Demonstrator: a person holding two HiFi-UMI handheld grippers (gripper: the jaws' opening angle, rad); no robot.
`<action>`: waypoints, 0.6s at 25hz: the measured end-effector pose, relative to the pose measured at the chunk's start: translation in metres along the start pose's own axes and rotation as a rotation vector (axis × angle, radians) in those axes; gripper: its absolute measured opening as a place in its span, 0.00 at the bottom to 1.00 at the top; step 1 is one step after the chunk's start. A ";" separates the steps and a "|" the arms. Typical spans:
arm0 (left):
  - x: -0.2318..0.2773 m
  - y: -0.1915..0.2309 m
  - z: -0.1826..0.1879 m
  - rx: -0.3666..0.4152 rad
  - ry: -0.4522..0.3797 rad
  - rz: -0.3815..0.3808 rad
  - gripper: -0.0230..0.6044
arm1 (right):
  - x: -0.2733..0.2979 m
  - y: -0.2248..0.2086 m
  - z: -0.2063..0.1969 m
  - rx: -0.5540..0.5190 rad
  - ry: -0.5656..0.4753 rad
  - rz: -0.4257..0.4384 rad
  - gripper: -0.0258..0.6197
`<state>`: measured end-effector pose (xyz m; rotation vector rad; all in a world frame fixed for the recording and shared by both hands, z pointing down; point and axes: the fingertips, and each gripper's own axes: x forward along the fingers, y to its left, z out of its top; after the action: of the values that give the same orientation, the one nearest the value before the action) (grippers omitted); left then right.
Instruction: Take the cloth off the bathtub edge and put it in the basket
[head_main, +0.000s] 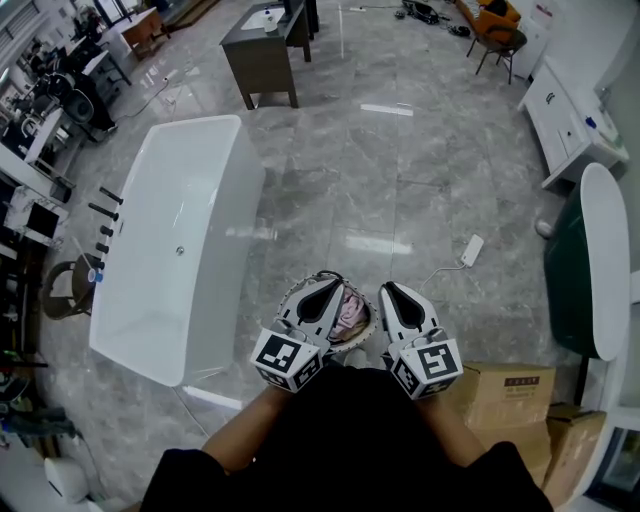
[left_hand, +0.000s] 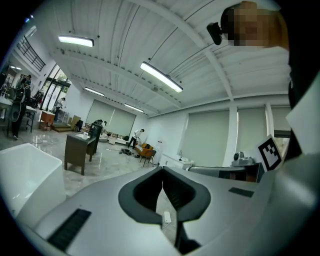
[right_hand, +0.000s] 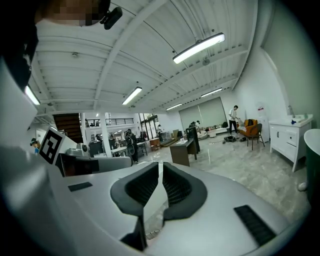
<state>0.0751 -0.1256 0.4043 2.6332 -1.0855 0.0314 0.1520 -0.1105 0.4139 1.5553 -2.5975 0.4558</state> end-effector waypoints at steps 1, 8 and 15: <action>0.001 -0.002 0.000 0.013 0.003 0.002 0.06 | -0.001 -0.001 0.000 -0.011 0.001 -0.006 0.11; 0.007 -0.002 0.000 0.047 0.018 0.025 0.06 | 0.005 -0.007 -0.002 -0.064 0.036 -0.036 0.10; 0.011 -0.002 0.015 0.015 0.000 0.035 0.06 | 0.010 -0.013 0.007 -0.076 0.031 -0.049 0.09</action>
<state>0.0834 -0.1360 0.3906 2.6273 -1.1354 0.0466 0.1586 -0.1267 0.4122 1.5707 -2.5160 0.3693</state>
